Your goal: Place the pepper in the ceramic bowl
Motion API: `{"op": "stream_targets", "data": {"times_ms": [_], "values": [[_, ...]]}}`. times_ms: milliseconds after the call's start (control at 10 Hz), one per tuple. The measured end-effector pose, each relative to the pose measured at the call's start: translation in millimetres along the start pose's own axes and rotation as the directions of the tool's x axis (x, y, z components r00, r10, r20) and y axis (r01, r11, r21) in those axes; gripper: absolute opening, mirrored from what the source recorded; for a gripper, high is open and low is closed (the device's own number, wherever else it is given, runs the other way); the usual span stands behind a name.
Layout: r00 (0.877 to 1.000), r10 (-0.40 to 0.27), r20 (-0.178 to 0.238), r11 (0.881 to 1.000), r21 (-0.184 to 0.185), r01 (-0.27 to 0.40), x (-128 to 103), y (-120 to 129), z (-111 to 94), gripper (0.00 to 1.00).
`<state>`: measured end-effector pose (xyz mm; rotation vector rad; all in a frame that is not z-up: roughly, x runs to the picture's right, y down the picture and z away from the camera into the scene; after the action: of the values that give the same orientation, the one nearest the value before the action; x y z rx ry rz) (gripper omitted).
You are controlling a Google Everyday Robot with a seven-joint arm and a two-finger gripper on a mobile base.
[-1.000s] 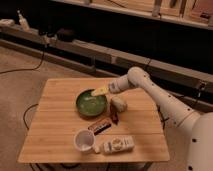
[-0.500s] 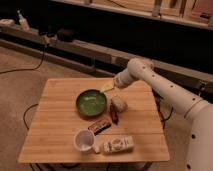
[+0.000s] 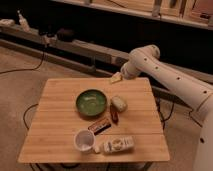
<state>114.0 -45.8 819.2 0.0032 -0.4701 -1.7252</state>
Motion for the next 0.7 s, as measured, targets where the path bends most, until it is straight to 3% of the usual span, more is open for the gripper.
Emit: {"op": "stream_targets", "data": {"times_ms": [200,300,500,700], "values": [[0.999,0.021,0.046,1.000,-0.005,-0.021,-12,1,4,0.80],[0.993,0.053,0.106,0.998,-0.023,-0.051,-30,6,7,0.80],[0.970,0.123,0.210,0.989,-0.101,-0.104,-66,18,6,0.80],[0.952,0.165,0.259,0.981,-0.141,-0.132,-85,19,9,0.80]]}}
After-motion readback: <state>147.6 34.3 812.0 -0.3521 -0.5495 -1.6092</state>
